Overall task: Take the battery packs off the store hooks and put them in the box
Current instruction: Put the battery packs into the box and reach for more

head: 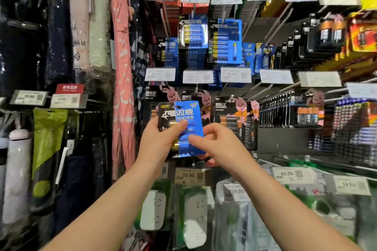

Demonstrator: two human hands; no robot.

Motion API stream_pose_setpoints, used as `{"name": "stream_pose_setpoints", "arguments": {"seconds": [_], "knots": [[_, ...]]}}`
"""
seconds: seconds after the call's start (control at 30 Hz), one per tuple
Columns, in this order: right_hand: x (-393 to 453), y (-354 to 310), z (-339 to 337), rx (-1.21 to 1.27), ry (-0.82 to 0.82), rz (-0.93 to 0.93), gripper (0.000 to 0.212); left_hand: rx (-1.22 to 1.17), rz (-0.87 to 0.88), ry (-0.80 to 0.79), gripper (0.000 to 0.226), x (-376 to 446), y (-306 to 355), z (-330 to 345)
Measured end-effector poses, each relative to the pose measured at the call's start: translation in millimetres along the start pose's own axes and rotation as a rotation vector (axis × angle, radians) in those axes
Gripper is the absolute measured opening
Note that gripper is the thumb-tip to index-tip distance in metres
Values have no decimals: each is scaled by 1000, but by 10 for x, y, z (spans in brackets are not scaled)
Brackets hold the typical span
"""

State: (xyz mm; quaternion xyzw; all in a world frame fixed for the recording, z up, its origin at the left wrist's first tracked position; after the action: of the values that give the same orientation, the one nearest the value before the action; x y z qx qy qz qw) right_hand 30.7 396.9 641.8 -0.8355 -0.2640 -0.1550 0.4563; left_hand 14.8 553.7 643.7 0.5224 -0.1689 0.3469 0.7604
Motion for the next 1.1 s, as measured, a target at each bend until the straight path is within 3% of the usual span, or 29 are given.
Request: {"name": "stream_pose_setpoints", "arguments": {"seconds": [0.2, 0.3, 0.43, 0.5, 0.57, 0.63, 0.9, 1.1], "knots": [[164, -206, -360, -41, 80, -73, 16, -69, -10, -56, 8, 192, 167, 319], [336, -370, -545, -42, 127, -104, 5, -86, 7, -90, 15, 354, 346, 407], [648, -627, -792, 84, 144, -139, 8, -25, 102, -118, 23, 697, 693, 537], [848, -755, -906, 128, 164, -144, 18, -9, 144, -111, 21, 892, 833, 606], [1052, -881, -988, 147, 180, -140, 45, -25, 173, -71, 26, 1080, 942, 639], [1216, -1043, -1056, 178, 176, -138, 54, -48, 186, 3, 28, 1271, 1047, 606], [1776, -1176, -1262, 308, 215, -52, 19, -65, 227, 80, 19, 1821, 1254, 311], [2004, -1298, -1300, 276, 311, -58, 22, -60, 246, 46, 18, 2069, 1271, 160]]}}
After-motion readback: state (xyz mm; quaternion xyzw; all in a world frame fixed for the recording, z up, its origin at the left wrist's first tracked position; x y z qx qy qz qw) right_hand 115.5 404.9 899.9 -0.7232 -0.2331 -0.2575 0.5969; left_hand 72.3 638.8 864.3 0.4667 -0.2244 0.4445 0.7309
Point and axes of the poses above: each hand's wrist, its own x-axis towards the middle knuckle, its own z-axis out of the palm, y = z × x, the point moved 9 cm from there along x, towards the middle knuckle, and after that the axes turned 14 degrees about -x, right-handed, at the moved point
